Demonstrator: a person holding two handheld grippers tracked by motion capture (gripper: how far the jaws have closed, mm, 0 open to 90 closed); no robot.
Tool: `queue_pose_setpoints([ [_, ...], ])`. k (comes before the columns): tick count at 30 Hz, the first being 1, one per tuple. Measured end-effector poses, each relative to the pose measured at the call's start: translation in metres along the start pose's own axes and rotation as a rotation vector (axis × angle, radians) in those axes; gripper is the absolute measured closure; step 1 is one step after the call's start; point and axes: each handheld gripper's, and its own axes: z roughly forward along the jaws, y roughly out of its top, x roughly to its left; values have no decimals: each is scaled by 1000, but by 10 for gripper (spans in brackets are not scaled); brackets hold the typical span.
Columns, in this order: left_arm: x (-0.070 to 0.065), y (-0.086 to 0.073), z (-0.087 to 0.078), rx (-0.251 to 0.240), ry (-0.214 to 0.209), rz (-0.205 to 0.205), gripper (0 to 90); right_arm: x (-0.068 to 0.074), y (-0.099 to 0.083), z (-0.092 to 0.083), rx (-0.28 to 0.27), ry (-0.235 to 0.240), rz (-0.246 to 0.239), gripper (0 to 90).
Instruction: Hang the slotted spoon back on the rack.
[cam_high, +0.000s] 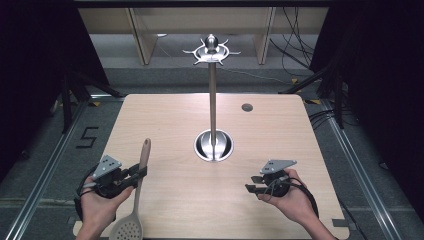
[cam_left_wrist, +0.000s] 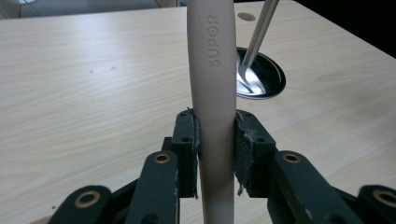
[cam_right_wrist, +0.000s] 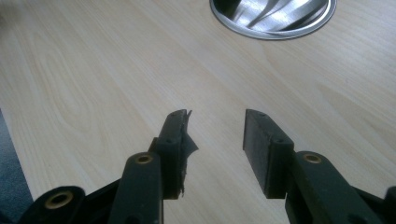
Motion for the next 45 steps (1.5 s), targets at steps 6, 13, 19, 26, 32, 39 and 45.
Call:
queue_pose_setpoints([
  [6,-2,2,-10,-63,-1,19,709,0,0,-1,-8,1,8,605],
  [13,-6,9,-15,-127,-15,45,709,0,0,0,-34,-10,15,602],
  [19,-11,16,-17,-199,-20,54,710,1,0,-2,-42,-9,27,599],
  [26,-15,27,-22,-273,-15,58,711,0,0,-4,-15,-11,31,598],
  [32,-17,35,-20,-303,-34,60,711,-2,1,-5,-32,-17,14,598],
  [39,-20,46,-17,-321,-36,74,711,-2,1,-5,-40,-19,20,598],
  [45,-21,54,-16,-337,-34,72,711,-3,1,-5,-47,-23,21,598],
])
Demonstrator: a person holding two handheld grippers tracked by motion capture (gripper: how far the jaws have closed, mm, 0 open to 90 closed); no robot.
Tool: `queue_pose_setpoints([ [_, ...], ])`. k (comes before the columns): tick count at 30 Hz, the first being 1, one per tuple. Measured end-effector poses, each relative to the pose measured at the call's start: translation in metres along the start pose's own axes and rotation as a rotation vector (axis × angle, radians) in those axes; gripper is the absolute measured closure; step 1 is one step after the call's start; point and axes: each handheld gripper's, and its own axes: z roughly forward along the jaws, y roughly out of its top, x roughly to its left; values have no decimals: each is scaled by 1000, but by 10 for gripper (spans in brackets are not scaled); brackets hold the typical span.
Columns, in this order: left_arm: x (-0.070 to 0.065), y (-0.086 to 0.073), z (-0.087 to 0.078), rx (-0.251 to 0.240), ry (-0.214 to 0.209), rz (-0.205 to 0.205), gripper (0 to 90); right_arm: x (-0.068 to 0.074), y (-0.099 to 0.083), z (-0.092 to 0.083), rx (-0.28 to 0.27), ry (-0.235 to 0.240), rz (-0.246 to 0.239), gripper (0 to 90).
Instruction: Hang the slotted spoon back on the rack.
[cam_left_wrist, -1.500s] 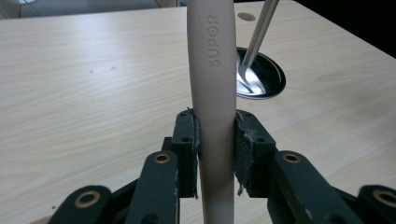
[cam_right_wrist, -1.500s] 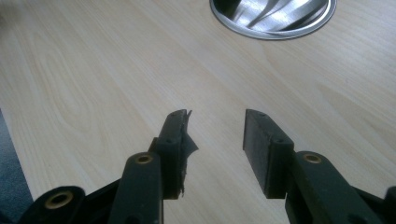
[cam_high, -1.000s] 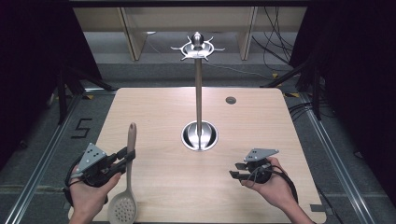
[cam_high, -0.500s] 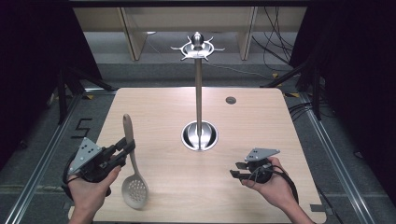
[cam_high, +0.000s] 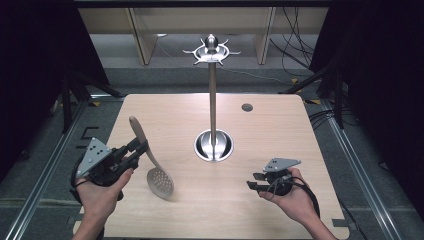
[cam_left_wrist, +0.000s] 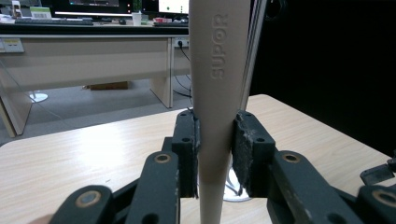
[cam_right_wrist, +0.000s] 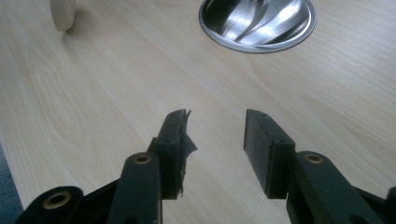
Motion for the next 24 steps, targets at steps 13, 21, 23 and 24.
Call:
queue_pose_setpoints([
  [13,-2,13,8,-23,-21,20,711,-1,0,-1,-3,-4,2,598],
  [21,-5,17,13,-12,-32,34,711,-1,0,-2,-4,-10,3,598],
  [23,-4,18,14,5,-41,62,710,0,0,-2,-2,-6,10,598],
  [24,-4,18,15,13,-44,67,710,-1,0,-2,-2,-10,4,597],
])
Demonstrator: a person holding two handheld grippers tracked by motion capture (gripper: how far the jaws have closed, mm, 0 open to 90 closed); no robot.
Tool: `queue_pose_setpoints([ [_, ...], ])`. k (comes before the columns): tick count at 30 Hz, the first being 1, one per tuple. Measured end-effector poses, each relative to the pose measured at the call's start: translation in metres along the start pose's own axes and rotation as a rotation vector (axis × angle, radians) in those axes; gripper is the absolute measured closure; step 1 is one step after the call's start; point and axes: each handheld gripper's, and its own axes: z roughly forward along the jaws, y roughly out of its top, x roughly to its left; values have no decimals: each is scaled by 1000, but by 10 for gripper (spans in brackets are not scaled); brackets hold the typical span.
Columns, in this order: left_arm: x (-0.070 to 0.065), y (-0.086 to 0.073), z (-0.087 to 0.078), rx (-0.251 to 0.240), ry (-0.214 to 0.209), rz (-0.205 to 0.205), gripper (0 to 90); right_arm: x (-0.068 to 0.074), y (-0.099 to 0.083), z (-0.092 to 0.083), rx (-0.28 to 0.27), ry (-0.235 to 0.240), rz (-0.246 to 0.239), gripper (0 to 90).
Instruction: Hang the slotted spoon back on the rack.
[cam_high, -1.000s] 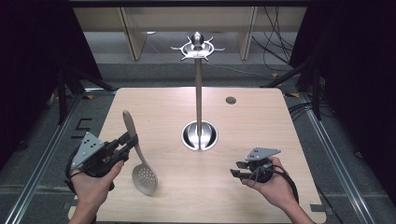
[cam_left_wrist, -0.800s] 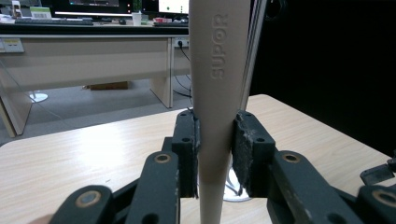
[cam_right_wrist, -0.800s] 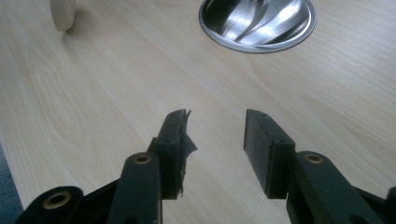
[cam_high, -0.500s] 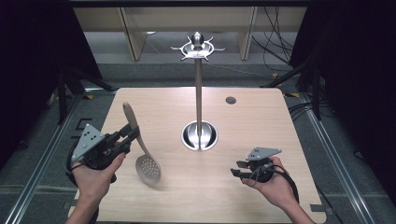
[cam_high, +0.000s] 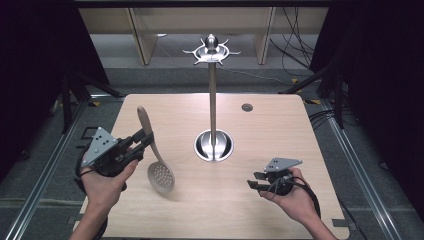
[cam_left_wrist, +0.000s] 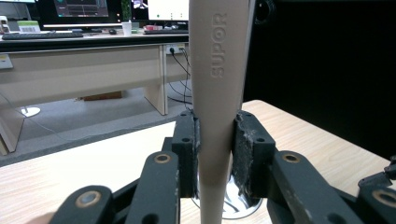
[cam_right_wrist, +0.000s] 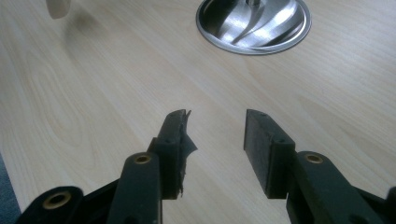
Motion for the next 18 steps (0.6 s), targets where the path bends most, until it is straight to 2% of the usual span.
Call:
queue_pose_setpoints([
  [4,-1,1,5,2,-13,-6,710,0,0,-1,0,3,5,598],
  [5,-1,1,5,16,-14,6,710,0,0,-1,0,3,5,598],
  [6,-2,2,7,7,-16,0,710,0,0,-1,0,3,5,598],
  [9,-3,4,10,13,-14,20,710,-1,0,0,-3,1,-2,598],
  [10,-3,5,10,25,-14,41,710,0,0,0,-2,1,-2,598],
  [11,-4,5,12,18,-12,35,710,0,0,0,-3,3,-2,598],
  [12,-5,5,13,20,-31,17,710,0,0,0,1,3,5,598],
  [14,-4,7,14,27,-23,54,710,0,0,0,0,0,-2,597],
  [15,-5,7,15,35,-32,40,710,0,0,0,2,1,3,598],
  [18,-5,9,19,39,-38,42,710,0,0,0,2,1,3,597],
])
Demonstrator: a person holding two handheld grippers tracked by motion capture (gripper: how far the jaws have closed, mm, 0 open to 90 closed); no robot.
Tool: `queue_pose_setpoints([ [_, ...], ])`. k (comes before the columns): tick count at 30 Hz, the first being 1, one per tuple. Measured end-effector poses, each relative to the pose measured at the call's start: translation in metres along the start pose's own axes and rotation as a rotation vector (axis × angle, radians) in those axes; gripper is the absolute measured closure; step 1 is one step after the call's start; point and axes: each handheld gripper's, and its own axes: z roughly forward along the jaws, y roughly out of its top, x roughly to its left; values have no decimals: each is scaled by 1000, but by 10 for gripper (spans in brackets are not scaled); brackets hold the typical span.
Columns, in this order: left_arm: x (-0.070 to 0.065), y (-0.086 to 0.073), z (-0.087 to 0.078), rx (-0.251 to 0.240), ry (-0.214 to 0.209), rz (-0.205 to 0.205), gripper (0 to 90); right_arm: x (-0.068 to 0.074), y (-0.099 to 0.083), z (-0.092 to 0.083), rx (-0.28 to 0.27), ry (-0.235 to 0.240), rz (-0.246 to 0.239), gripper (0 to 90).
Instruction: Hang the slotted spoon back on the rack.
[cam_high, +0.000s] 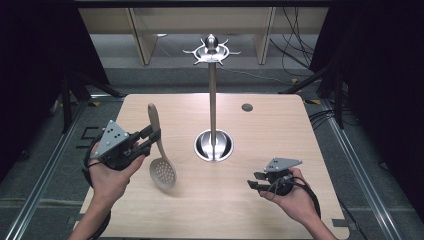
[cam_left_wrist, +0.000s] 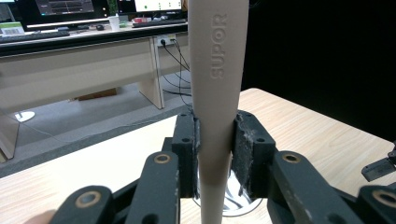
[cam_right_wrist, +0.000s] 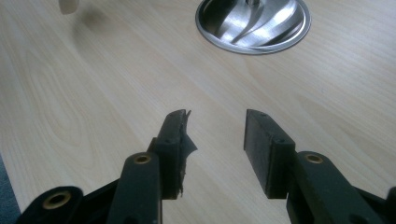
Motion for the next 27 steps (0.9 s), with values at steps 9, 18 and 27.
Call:
queue_pose_setpoints([
  [9,2,9,9,18,0,36,710,-1,0,-1,-11,-4,-7,597],
  [18,2,18,20,23,-6,58,710,0,0,-1,-8,-1,3,597],
  [27,2,28,26,42,13,72,710,-1,-1,-1,-25,-12,-9,597],
])
